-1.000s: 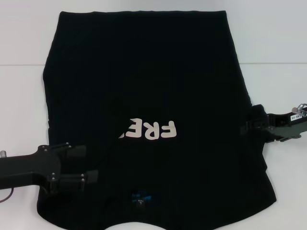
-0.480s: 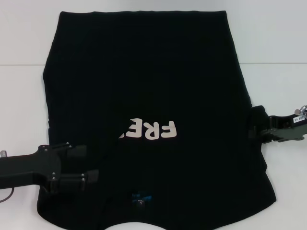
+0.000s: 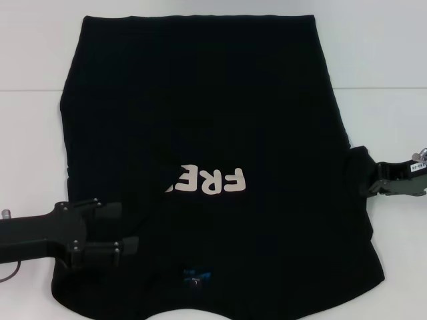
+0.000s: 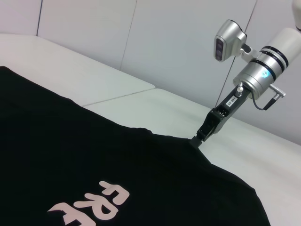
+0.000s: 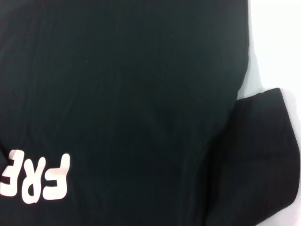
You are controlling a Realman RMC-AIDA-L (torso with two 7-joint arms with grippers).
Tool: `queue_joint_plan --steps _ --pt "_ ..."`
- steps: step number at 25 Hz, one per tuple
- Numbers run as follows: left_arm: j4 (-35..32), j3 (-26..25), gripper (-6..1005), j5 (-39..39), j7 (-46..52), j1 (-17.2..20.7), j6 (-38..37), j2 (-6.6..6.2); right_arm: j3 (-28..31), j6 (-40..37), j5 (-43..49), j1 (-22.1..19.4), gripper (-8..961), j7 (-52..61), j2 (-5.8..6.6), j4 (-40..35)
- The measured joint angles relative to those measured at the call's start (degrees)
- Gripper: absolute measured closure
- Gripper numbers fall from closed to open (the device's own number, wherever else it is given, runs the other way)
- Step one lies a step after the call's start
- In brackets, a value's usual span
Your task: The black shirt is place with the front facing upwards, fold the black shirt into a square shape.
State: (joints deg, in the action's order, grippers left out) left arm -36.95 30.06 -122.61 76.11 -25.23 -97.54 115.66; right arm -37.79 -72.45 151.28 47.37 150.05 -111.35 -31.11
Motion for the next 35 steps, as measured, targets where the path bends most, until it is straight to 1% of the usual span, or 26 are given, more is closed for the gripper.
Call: queue_joint_plan --steps 7,13,21,25,27,30,35 --pt "0.0 0.0 121 0.0 0.0 0.1 0.1 0.00 0.0 -0.4 0.0 0.0 938 -0.1 0.22 -0.7" --pt "0.0 0.0 122 -0.5 0.0 0.1 0.3 0.00 0.0 -1.3 0.0 -0.7 938 -0.4 0.61 -2.0" --pt "0.1 0.0 121 -0.5 0.1 0.2 0.3 0.00 0.5 -5.5 -0.5 -2.9 937 -0.4 1.08 -9.1" --pt "0.1 0.0 122 -0.5 0.1 0.3 0.3 0.00 0.5 -6.9 -0.5 -3.2 937 -0.5 1.29 -11.9" --pt "0.1 0.0 122 -0.5 0.1 0.3 0.3 0.00 0.1 -7.5 -0.5 -2.7 937 -0.9 1.32 -12.6" --pt "0.1 0.0 122 -0.6 0.2 0.2 0.3 0.00 -1.2 -8.1 -0.3 -1.2 937 -1.9 1.04 -12.8" --pt "0.1 0.1 123 -0.6 0.7 0.1 0.2 0.00 -7.0 -8.1 -0.2 2.4 937 -2.1 -0.29 -12.8"
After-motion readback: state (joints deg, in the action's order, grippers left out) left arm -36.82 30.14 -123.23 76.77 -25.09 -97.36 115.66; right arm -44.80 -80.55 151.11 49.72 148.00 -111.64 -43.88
